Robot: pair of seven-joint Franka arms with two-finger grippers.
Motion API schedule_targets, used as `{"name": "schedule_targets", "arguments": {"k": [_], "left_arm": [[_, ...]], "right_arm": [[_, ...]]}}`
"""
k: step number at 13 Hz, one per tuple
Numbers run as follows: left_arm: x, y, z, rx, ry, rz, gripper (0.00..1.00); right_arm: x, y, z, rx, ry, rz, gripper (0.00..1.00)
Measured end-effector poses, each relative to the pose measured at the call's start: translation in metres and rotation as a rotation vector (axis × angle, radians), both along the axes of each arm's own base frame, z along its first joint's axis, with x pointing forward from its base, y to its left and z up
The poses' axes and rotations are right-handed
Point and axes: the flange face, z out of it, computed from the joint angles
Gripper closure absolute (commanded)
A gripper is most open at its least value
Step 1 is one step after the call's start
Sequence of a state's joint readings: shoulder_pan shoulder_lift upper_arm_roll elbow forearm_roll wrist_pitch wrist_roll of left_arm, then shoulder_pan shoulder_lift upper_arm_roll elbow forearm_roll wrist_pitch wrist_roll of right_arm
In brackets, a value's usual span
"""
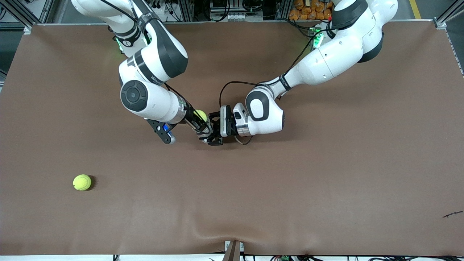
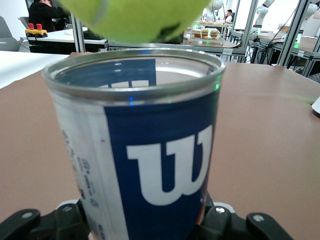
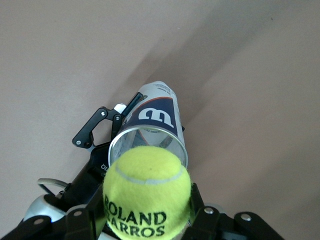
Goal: Insert tennis ball vertically with right arm
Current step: 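Carry the ball with the right gripper to the can's open rim, then release the ball into the can and raise the right gripper, then grasp the second tennis ball with the right gripper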
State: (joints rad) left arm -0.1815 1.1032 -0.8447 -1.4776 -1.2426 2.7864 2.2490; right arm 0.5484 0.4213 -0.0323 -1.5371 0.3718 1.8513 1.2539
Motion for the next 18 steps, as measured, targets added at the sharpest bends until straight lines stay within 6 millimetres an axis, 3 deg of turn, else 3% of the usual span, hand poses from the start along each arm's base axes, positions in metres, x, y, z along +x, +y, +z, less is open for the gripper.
{"name": "schedule_targets", "arguments": {"k": [1,2,6,9,11,13,14,16,18], "left_arm": [[0.0,0.0,0.0,0.0,0.0,0.0,0.23],[0.0,0.0,0.0,0.0,0.0,0.0,0.23],[-0.001,-0.001,0.0,0.0,-0.002,-0.002,0.23],[-0.001,-0.001,0.0,0.0,-0.002,-0.002,0.23],[-0.001,-0.001,0.0,0.0,-0.003,-0.002,0.22],[-0.001,-0.001,0.0,0.0,-0.003,-0.002,0.2],[-0.001,-0.001,0.0,0.0,-0.003,-0.003,0.2],[-0.001,-0.001,0.0,0.0,-0.003,-0.003,0.19],[-0.001,-0.001,0.0,0.0,-0.003,-0.003,0.14]], "right_arm": [[0.0,0.001,-0.005,-0.004,0.006,0.002,0.32],[-0.001,0.002,-0.009,-0.008,0.013,0.003,0.0],[-0.002,0.006,-0.021,-0.017,0.027,0.009,0.0],[0.003,0.002,-0.015,-0.016,0.013,0.001,0.0],[0.015,-0.012,-0.007,-0.043,-0.024,-0.005,0.0],[0.036,-0.048,0.009,-0.082,-0.078,0.009,0.0],[0.049,-0.077,0.015,-0.09,-0.104,0.031,0.0],[0.08,-0.161,0.016,-0.099,-0.143,0.091,0.0],[0.103,-0.256,-0.001,-0.147,-0.159,0.175,0.0]]}}
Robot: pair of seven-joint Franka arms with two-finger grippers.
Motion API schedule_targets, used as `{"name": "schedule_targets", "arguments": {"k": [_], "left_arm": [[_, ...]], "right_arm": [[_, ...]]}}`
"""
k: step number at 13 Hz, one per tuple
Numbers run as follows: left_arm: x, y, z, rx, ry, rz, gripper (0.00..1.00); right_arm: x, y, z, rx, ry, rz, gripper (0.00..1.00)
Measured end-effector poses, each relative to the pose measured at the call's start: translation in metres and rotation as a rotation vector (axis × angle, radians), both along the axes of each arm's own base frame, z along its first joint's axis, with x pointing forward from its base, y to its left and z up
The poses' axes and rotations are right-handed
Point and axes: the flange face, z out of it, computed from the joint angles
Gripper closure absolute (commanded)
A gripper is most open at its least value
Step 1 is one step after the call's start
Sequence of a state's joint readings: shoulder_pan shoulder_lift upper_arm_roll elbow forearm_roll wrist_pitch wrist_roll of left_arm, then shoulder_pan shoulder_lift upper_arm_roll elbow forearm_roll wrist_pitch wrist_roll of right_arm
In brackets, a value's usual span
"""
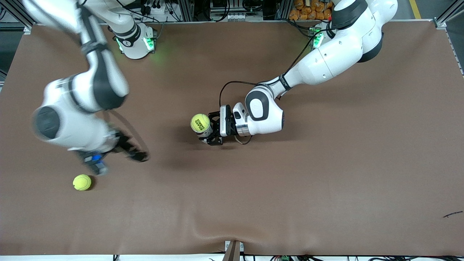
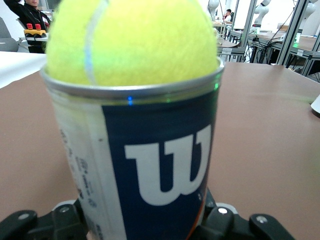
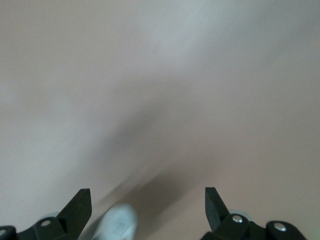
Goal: Insert tennis ball vertically with right arm
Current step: 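Grasp the second tennis ball with the right gripper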
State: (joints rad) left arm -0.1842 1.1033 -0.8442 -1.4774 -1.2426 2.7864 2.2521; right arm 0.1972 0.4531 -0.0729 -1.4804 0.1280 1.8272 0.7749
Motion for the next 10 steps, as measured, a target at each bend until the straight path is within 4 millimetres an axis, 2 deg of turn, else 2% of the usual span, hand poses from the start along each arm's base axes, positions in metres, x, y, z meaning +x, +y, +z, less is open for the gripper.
{"name": "schedule_targets", "arguments": {"k": [2,3,5,8,10], "left_arm": [[0.0,0.0,0.0,0.0,0.0,0.0,0.04],[0.0,0.0,0.0,0.001,0.0,0.0,0.04],[0.001,0.001,-0.001,0.002,-0.003,0.0,0.0],[0.001,0.001,0.0,0.002,-0.013,-0.003,0.0],[0.001,0.0,-0.001,0.002,-0.014,-0.004,0.0]], "right_arm": [[0.014,-0.077,-0.031,-0.072,-0.004,0.085,0.0],[0.02,-0.102,-0.046,-0.1,-0.014,0.124,0.0],[0.033,-0.131,-0.069,-0.147,-0.058,0.19,0.0],[0.058,-0.16,-0.094,-0.205,-0.165,0.273,0.0],[0.07,-0.18,-0.122,-0.22,-0.223,0.34,0.0]]}}
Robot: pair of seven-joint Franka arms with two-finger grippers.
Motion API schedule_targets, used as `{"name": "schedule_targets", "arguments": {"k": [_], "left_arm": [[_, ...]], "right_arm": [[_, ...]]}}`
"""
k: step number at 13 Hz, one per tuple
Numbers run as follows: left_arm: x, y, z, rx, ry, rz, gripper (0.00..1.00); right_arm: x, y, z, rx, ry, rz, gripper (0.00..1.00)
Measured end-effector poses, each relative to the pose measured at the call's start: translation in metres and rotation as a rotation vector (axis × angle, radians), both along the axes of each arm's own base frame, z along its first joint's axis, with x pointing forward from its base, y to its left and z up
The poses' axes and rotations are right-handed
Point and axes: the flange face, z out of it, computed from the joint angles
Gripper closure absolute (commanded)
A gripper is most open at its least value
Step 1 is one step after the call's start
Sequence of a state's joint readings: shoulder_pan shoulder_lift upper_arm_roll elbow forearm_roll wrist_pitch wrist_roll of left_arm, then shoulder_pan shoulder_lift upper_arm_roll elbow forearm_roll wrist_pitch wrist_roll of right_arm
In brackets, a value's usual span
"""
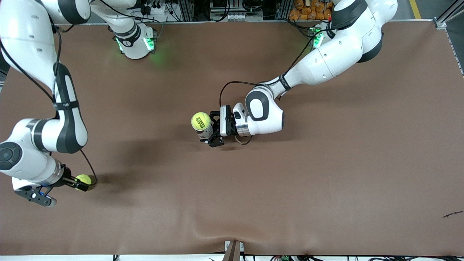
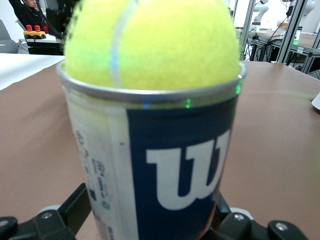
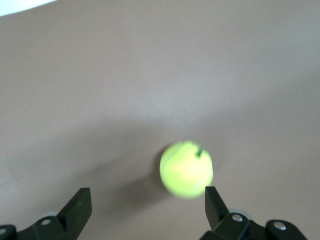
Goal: Insert tennis ball vertically with right arm
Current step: 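Grasp the second tennis ball with the right gripper, then carry the second ball with the right gripper above the can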
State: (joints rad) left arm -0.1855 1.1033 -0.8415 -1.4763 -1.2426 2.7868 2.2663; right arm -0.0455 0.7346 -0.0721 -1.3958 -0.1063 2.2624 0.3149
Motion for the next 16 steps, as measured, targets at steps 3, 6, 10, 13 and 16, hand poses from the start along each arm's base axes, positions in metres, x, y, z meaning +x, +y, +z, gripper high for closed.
{"name": "schedule_targets", "arguments": {"k": [3,6,10,13,16], "left_arm": [[-0.001,-0.001,0.0,0.0,-0.001,-0.003,0.0],[-0.002,-0.002,0.0,0.0,-0.002,-0.004,0.0],[-0.003,-0.003,0.0,0.0,-0.003,-0.006,0.0],[-0.003,-0.003,0.0,0.0,-0.003,-0.007,0.0],[-0.003,-0.003,0.0,0.0,-0.003,-0.007,0.0]], "right_arm": [[-0.002,-0.034,-0.035,-0.009,0.022,0.047,0.0],[-0.011,-0.044,-0.062,-0.001,0.067,0.042,0.0],[-0.02,-0.041,-0.082,0.009,0.103,0.044,0.59],[-0.019,-0.039,-0.081,0.011,0.101,0.046,0.73],[-0.016,-0.028,-0.071,0.023,0.103,0.057,0.73]]}}
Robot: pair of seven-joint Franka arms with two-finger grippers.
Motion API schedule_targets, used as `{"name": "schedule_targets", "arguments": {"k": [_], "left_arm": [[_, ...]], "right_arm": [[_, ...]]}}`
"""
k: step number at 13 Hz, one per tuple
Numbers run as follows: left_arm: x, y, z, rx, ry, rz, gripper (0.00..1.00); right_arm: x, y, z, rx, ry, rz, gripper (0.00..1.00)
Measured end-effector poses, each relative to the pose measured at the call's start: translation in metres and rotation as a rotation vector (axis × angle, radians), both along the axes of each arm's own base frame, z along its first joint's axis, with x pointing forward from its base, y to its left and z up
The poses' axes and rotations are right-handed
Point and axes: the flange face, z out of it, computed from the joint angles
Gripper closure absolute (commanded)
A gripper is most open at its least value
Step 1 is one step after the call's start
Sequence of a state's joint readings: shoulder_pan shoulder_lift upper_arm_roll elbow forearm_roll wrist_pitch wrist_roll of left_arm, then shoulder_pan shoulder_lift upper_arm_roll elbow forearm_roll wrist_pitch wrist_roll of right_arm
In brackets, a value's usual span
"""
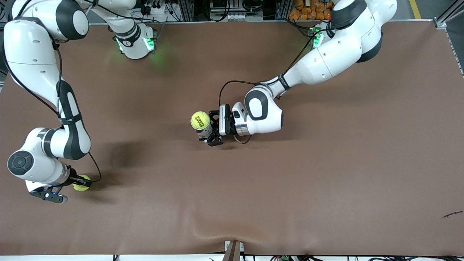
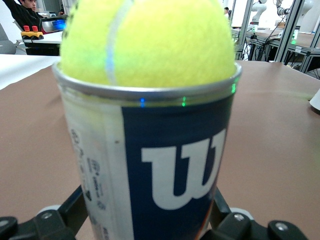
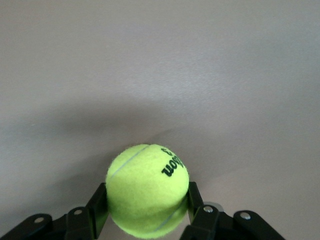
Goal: Insert tennis ball vertically with right arm
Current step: 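Carry the second ball with the right gripper above the can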
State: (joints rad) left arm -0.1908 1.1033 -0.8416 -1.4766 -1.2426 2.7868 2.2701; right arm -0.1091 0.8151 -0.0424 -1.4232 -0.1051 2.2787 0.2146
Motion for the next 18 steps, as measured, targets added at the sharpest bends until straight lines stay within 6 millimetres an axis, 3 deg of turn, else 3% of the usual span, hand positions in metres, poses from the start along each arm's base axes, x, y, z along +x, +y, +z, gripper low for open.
{"name": "schedule_targets", "arguments": {"k": [2,4,8,10,12,15,18], "left_arm": [[0.0,0.0,0.0,0.0,0.0,0.0,0.0],[0.0,0.0,0.0,0.0,0.0,-0.001,0.0],[0.0,0.0,0.0,0.001,0.0,0.0,0.0],[0.0,0.0,0.0,0.001,0.0,-0.001,0.0],[0.0,0.0,-0.001,0.001,0.001,0.0,0.0],[0.0,0.0,-0.001,0.001,0.001,0.0,0.0],[0.0,0.0,-0.001,0.001,0.001,0.0,0.0]], "right_arm": [[0.003,0.032,0.026,0.039,0.033,0.014,0.73],[-0.002,0.087,0.073,0.091,0.088,-0.025,0.72],[-0.044,0.255,0.167,0.18,0.179,-0.148,0.71],[-0.072,0.331,0.193,0.225,0.203,-0.231,0.7],[-0.098,0.389,0.211,0.259,0.224,-0.301,0.7],[-0.131,0.445,0.232,0.282,0.256,-0.394,0.7],[-0.151,0.463,0.232,0.235,0.304,-0.44,0.7]]}}
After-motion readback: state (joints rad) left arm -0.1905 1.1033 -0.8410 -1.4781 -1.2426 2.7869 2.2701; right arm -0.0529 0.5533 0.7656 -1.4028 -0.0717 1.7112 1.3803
